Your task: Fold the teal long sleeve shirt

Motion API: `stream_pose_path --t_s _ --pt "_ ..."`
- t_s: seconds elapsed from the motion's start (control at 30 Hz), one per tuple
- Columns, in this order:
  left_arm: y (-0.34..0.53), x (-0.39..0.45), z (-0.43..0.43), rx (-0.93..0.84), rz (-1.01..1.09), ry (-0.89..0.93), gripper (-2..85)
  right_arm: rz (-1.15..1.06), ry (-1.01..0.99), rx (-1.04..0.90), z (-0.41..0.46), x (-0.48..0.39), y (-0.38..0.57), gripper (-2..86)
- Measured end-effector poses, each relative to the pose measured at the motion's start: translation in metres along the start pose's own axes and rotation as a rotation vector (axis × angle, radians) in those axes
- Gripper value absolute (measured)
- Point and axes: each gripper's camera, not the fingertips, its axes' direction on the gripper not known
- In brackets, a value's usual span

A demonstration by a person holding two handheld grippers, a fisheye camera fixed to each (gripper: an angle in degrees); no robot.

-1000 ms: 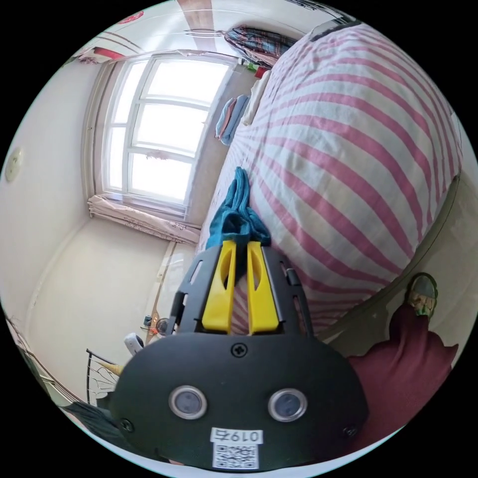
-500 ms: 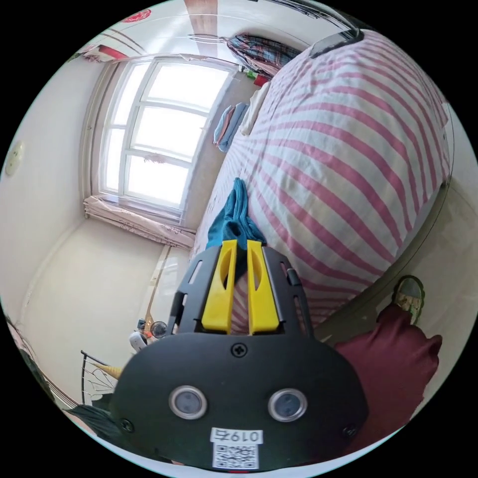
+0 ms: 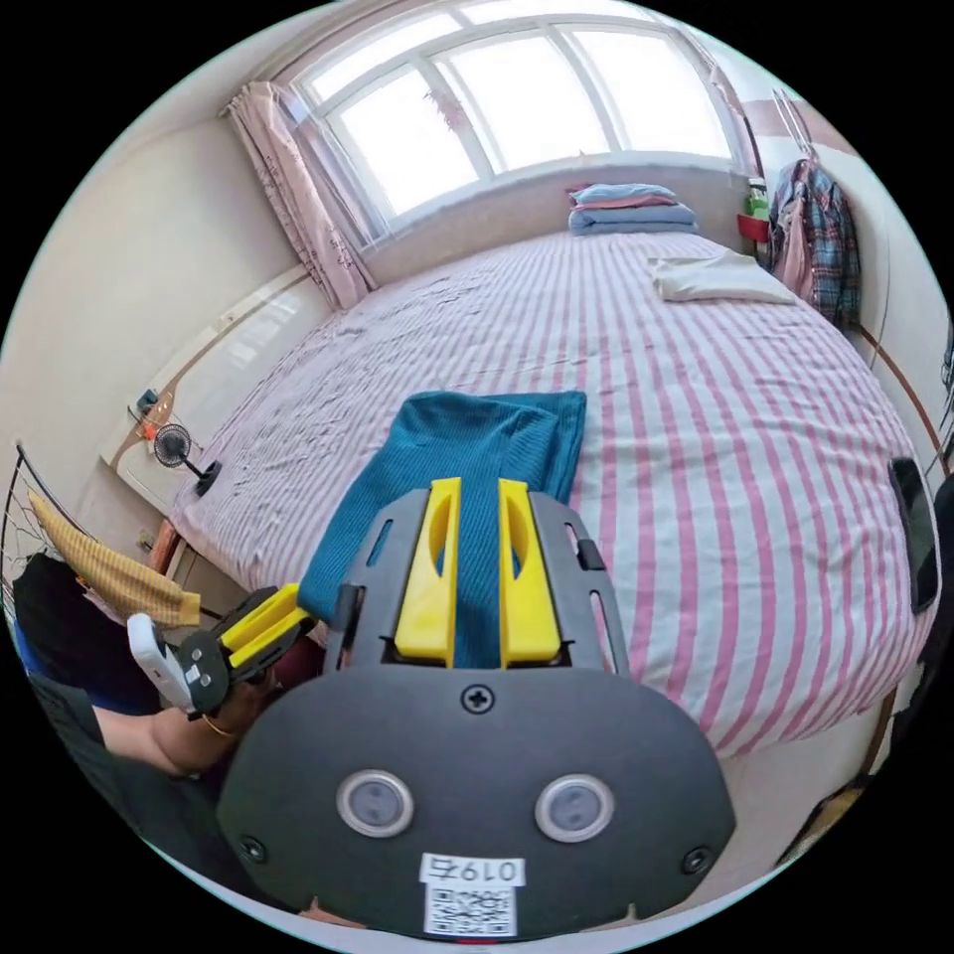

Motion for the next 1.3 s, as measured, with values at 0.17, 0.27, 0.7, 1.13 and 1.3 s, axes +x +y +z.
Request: stream_pose_path --t_s 0.17,0.27,0.7,1.13,1.3 --pt "-0.001 0.003 0.001 0.005 0.009 -0.016 1.5 -0.033 0.124 -0.13 0.053 0.02 -0.067 5.8" --pt "0.001 0.003 0.001 0.01 0.005 -0.019 1.5 0.006 0.129 -0.215 0.098 0.043 -0.092 6.4" --pt "0.01 -0.002 0.001 0.042 -0.001 0.009 1.5 0.055 0.113 -0.216 0.163 0.085 -0.121 -0.7" --pt "0.01 0.007 0.005 0.032 0.029 -0.02 0.9 0.071 0.128 -0.27 0.207 0.134 -0.105 2.9" --pt "0.01 0.007 0.006 0.029 0.022 -0.022 0.7 0.04 0.053 -0.256 0.185 0.147 -0.105 5.5"
